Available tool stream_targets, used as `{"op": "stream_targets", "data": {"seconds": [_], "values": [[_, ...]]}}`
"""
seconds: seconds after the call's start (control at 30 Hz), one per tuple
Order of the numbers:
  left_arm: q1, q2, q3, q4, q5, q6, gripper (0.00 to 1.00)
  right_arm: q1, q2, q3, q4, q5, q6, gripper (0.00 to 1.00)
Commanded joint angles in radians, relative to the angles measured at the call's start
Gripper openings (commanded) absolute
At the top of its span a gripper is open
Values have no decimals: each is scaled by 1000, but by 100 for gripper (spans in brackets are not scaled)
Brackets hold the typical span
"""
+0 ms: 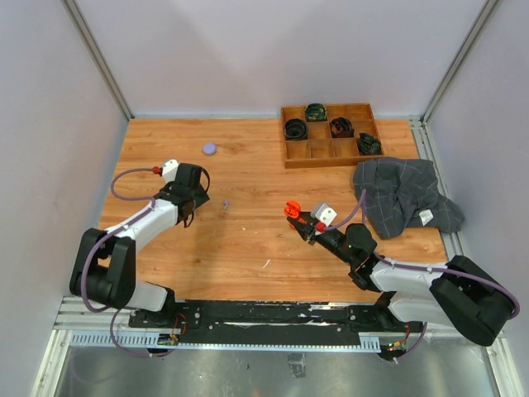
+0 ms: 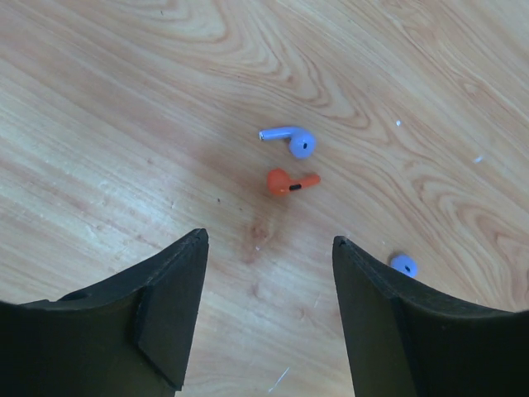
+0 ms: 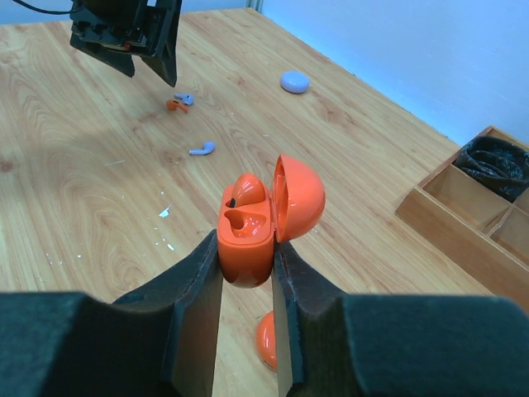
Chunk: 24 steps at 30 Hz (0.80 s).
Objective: Insert the wireless bluetooth earbuds into the charging case
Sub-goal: Pick up the earbud from the center of the board.
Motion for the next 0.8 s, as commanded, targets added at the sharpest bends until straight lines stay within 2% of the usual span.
{"op": "stream_targets", "data": {"seconds": [0.0,0.2,0.37,0.57,0.77], "values": [[19,78,64,38,-37,-97,65,22,-11,-15,43,21,-26,1],[40,198,117,50,-32,-175,59,22,-21,-17,32,29,-39,1],[46,237,126,57,-58,-211,54,22,-22,-17,26,30,-42,1],[55,277,151,34,-65,-205,45,22,-15,-14,19,35,-47,1],[57,304,152,20,-61,-198,41,22,-11,-12,19,36,-46,1]]}}
